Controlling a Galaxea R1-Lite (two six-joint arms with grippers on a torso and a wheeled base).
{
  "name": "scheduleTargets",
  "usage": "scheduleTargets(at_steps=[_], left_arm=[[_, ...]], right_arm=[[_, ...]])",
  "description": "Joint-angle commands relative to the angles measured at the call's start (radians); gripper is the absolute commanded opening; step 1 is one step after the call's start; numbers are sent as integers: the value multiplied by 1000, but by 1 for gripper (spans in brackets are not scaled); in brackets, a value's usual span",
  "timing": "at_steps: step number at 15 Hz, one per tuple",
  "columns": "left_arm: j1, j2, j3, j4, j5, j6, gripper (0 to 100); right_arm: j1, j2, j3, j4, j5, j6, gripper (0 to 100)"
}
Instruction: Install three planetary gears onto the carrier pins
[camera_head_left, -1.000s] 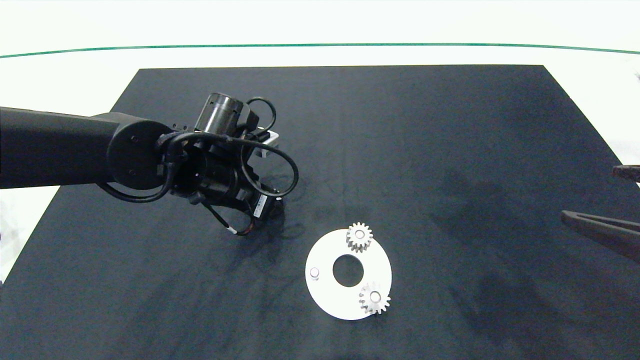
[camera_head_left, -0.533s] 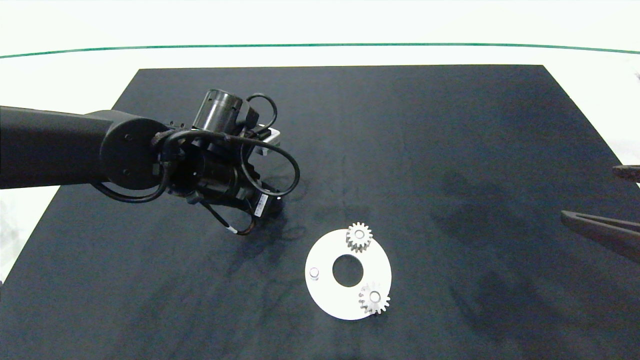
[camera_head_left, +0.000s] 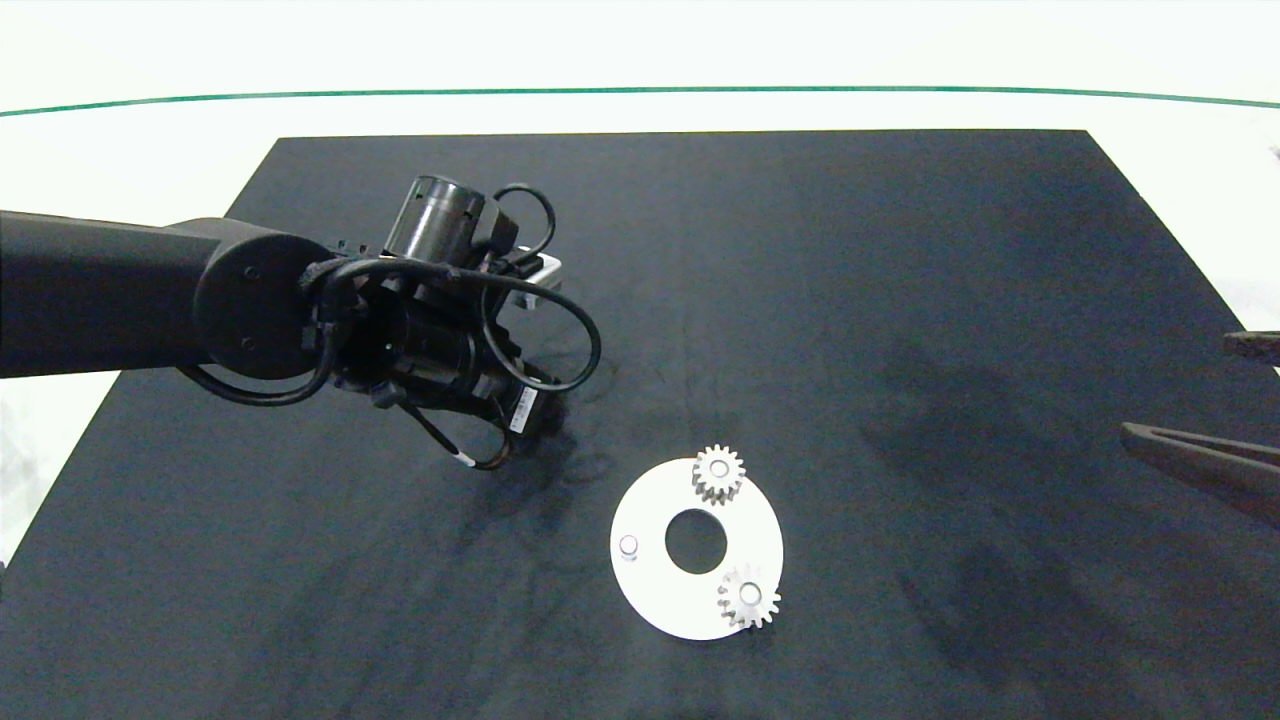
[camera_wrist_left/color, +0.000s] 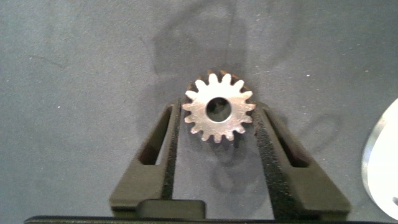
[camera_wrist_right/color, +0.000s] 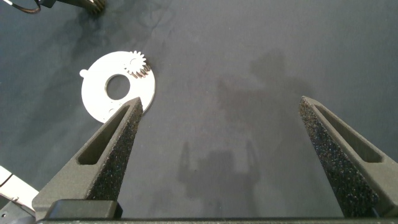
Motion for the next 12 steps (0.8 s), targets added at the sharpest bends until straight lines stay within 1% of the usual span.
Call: scheduleTargets(at_steps=[1, 4, 5, 7, 9, 10, 12], left_arm=[[-9, 0, 0, 1, 0, 0, 38], [-14, 0, 1, 2, -1, 0, 32], [-14, -2, 7, 2, -1, 0, 29], [-8, -23, 24, 1, -1, 0, 26], [-2, -77, 50, 4, 0, 0, 21], [0, -167, 96, 4, 2, -6, 20], [-14, -278, 178, 7, 3, -6, 19]], right_arm=[[0, 1, 0, 2, -1, -1, 100], [0, 1, 0, 2, -1, -1, 100], [0, 1, 0, 2, -1, -1, 100], [0, 2, 2, 2, -1, -1, 100], [0, 2, 6, 2, -1, -1, 100], [-1, -7, 10, 2, -1, -1, 100], [-4, -18, 10, 2, -1, -1, 100]])
